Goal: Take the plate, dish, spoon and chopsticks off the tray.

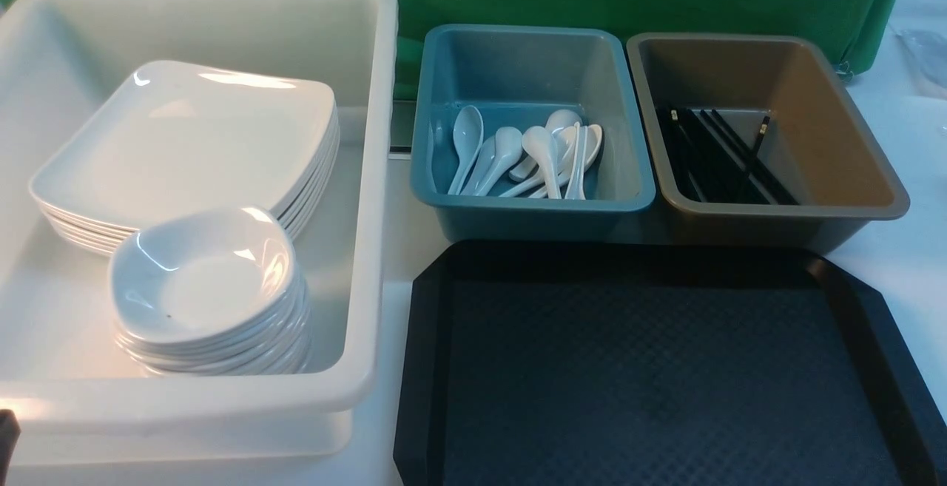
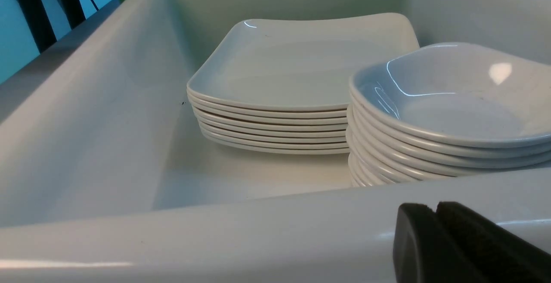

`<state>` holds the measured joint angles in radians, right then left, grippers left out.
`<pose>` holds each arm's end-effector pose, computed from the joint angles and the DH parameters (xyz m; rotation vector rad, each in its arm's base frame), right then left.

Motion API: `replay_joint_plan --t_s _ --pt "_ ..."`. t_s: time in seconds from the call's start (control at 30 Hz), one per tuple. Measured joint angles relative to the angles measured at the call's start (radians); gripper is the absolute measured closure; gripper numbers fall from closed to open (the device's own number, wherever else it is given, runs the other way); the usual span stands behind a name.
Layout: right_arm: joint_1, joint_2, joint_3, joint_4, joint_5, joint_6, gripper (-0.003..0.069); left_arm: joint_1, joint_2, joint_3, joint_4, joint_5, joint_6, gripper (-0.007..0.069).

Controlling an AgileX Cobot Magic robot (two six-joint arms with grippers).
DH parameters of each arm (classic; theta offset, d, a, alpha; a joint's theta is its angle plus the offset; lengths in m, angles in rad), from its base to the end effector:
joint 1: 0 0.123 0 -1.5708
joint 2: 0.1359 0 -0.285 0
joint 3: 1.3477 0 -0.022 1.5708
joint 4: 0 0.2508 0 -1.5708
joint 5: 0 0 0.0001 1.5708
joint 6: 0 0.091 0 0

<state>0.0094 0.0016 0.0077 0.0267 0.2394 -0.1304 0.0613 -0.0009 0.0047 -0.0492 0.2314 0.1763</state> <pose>0.0558 0.0011 0.1888 -0.1032 1.7296 -0.0645 0.0556 0.0024 0.1907 0.0661 1.7190 0.1308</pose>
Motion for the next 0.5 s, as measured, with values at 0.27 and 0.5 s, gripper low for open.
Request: replay_joint_plan --t_s 0.27,0.5 --pt "0.0 0.0 0.0 0.0 0.0 0.007 0.0422 0.0 0.0 0.0 0.0 0.0 0.0 0.0608" --pt "0.0 0.0 0.0 0.0 0.0 0.007 0.0422 0.0 0.0 0.0 0.0 0.0 0.0 0.0608"
